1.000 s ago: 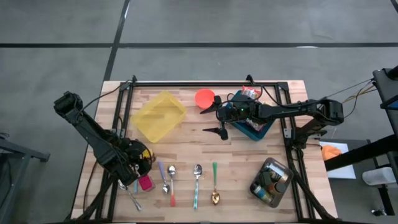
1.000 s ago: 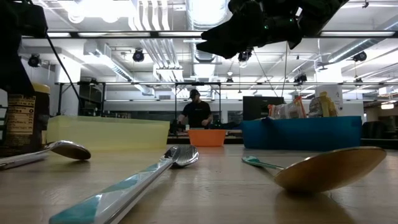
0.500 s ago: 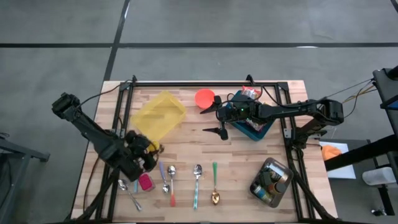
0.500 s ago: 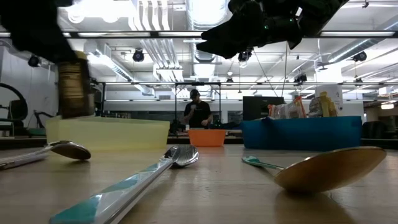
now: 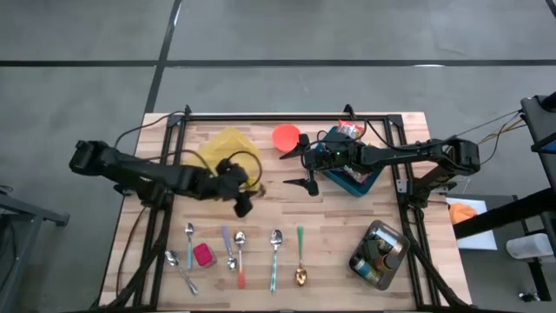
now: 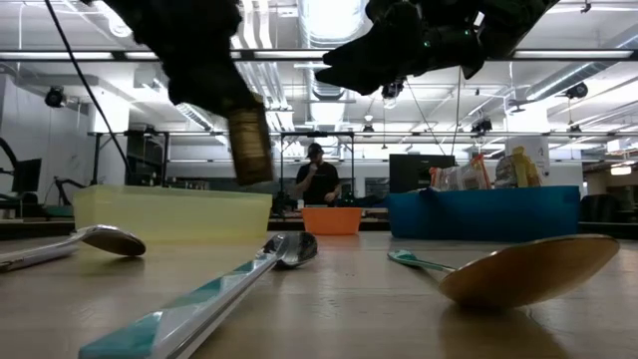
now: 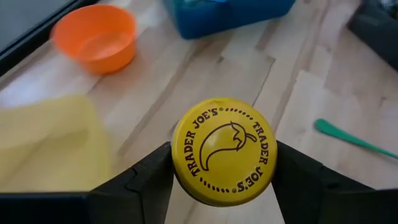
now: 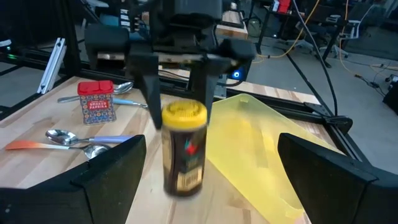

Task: Pick & Place Food Item
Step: Put the yellow seasoning bottle into the black bin

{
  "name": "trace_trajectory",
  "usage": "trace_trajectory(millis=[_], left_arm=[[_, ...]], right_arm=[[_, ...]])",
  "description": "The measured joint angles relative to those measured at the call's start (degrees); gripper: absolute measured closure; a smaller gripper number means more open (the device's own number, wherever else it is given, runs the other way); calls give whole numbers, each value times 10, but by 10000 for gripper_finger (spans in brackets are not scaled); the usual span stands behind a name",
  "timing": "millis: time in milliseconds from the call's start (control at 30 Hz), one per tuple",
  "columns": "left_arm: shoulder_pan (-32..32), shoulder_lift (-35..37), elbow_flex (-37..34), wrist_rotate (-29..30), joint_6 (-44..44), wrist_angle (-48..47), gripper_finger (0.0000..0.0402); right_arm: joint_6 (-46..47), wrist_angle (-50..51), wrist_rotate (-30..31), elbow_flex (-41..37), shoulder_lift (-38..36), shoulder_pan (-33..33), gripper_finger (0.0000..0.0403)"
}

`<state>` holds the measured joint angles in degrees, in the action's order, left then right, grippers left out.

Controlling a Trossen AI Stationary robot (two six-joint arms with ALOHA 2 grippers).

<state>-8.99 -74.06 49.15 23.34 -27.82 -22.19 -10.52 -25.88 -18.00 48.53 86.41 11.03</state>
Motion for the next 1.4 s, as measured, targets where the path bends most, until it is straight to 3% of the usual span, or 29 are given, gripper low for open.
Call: trace_trajectory(millis=[133, 367, 700, 1100, 1233, 1400], left_arm=[[39, -51, 0, -55, 46, 74, 179], [78, -143, 55, -112, 82, 87, 179], [79, -234, 127, -115, 98, 65, 179], [78, -247, 128, -114, 79, 71, 178], [78, -247, 128, -114, 79, 69, 153], [78, -247, 127, -116, 80, 68, 92]], right_arm=[[0, 3, 0, 0, 0, 0, 40], [0, 4, 0, 0, 0, 0, 40], [0, 4, 0, 0, 0, 0, 40], [0, 4, 0, 0, 0, 0, 40], [0, 4, 0, 0, 0, 0, 40], [0, 4, 0, 0, 0, 0, 40]])
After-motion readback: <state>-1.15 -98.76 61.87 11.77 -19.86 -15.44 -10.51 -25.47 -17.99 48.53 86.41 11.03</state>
